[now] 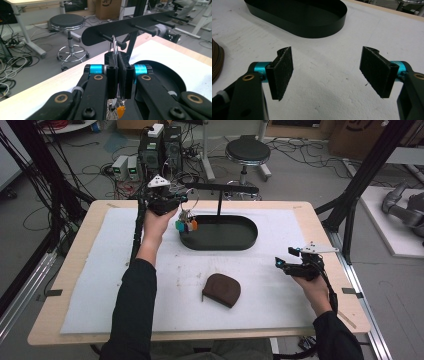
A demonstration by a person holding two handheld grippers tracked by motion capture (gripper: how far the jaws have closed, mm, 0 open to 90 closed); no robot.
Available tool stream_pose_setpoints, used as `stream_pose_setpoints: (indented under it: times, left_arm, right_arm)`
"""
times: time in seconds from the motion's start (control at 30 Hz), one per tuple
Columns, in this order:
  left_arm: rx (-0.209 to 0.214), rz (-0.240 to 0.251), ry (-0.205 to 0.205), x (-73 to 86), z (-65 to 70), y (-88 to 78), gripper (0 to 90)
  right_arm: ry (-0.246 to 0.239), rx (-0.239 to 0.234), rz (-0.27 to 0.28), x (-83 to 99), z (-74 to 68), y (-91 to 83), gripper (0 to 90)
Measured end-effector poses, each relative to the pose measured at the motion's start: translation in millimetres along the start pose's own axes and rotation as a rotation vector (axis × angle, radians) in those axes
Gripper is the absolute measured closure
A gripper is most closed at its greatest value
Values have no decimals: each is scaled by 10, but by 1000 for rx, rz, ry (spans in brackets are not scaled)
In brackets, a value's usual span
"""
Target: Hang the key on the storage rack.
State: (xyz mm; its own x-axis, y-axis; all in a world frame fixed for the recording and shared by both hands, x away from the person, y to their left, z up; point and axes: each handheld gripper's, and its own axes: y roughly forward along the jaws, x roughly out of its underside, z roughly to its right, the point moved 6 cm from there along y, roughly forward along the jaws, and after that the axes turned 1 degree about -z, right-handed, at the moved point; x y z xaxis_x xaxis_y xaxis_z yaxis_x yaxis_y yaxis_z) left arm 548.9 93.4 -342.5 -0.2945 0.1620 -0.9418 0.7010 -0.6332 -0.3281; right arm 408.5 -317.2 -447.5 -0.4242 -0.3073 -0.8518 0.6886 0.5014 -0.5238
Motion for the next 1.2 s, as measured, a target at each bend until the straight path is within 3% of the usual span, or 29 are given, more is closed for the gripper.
stream_pose_setpoints:
  times: [0.6, 0.77, 1.0, 1.07, 1.2]
  left_arm:
    - [-43, -11, 33, -8, 5, -4, 839]
    - [-64, -8, 35, 1, -11, -40, 786]
    - [-112, -34, 62, 62, 36, -142, 543]
    - [-106, -25, 54, 84, 82, -201, 457]
    - [-79, 2, 75, 134, 167, -364, 405]
  right_arm:
    - [3, 1, -6, 5, 2, -1, 276]
    - [4, 1, -7, 6, 2, -2, 276]
    - [4, 0, -8, 7, 4, -3, 276]
    - [7, 0, -7, 7, 3, -5, 276]
    - [7, 1, -8, 8, 2, -8, 276]
